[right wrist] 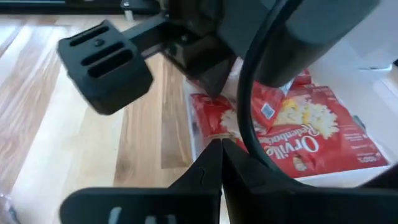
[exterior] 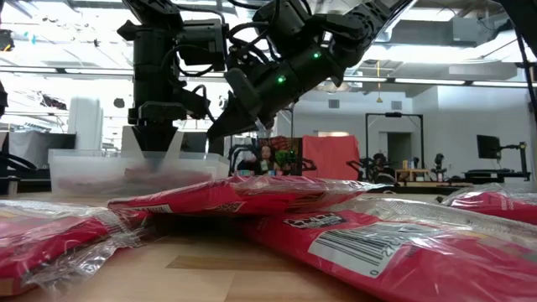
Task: Sort popcorn bags into baskets
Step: Put the red popcorn bag into the transparent bin
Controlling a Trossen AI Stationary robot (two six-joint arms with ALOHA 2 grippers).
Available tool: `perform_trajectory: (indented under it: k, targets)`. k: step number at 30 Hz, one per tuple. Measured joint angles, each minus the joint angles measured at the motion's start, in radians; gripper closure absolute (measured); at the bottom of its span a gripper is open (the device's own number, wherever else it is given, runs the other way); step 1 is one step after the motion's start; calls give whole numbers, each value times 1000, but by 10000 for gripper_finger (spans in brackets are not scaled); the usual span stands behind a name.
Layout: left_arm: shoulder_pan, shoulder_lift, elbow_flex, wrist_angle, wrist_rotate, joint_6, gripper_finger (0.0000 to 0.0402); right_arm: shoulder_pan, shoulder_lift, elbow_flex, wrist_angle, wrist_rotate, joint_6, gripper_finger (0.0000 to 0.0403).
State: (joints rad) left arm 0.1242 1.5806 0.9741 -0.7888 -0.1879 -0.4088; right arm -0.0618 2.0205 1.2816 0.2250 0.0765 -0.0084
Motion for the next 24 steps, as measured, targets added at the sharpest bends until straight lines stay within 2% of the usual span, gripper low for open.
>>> perform_trajectory:
  k: [9, 16, 24]
  targets:
    - [-1, 0, 0, 5, 7, -1, 401, 1, 50, 7, 13, 2, 0, 387]
    - [-1, 0, 0, 1, 17, 4, 401, 11, 57, 11, -28, 8, 0, 375]
    - [-16, 0, 0, -73, 49, 53, 401, 11, 56, 11, -54, 9, 0, 387]
